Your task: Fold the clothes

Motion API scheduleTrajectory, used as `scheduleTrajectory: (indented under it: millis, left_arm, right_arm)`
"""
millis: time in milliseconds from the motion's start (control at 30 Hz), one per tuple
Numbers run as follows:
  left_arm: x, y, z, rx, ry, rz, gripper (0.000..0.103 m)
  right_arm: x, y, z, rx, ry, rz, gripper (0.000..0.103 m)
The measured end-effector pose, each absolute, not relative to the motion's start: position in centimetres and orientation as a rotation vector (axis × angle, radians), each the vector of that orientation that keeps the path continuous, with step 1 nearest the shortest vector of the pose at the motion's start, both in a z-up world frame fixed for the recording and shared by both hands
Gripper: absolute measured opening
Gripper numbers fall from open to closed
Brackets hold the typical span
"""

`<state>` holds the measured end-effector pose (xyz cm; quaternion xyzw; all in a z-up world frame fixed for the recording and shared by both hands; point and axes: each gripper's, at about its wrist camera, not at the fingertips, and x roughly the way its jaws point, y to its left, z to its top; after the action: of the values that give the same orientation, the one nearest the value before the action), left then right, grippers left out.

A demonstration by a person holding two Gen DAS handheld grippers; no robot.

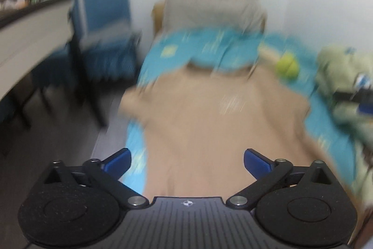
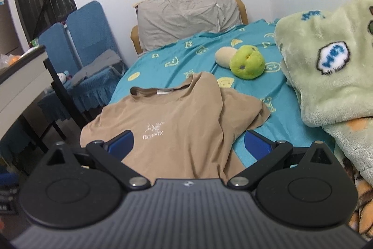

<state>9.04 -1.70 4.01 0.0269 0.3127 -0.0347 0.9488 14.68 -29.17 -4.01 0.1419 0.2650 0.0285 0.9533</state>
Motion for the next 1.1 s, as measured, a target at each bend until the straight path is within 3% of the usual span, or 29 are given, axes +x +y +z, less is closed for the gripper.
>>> scheduleTrajectory:
  millis: [167, 333, 467, 767, 967, 1100]
  left_arm:
    - [10.7, -5.9, 2.8, 0.057, 0.566, -0.147, 0.103]
    - [11.6, -5.6, -4.5, 0.073, 0.521, -0.127, 0.103]
    - [11.6, -3.6, -10.2, 0.065, 0.585, -0.059, 0.103]
    - [12.2, -1.9, -11.2, -0.025, 0.618, -0.044, 0.103]
    - [13.1, -1.5, -11.9, -0.091, 0.647, -0.065, 0.103]
    - [14.0, -1.4, -12.7, -0.099, 0.664, -0.058, 0.103]
  right_arm:
    - [14.5, -29.2, -4.1, 0.289, 0.519, 0.048, 0.103]
    - [15.2, -29.8, -4.5, 0.34, 0.525, 0.051, 0.103]
    - [16.3, -31.7, -5.0, 0.498, 0.539, 0.057, 0.101]
    - [21.7, -36.9, -8.1, 0.92, 0.65, 0.01, 0.099]
    - [27.4, -39.5, -15.2, 1.244, 0.704, 0.0, 0.098]
    - [29.7, -39.3, -19.4, 1.287, 0.696, -0.087, 0.099]
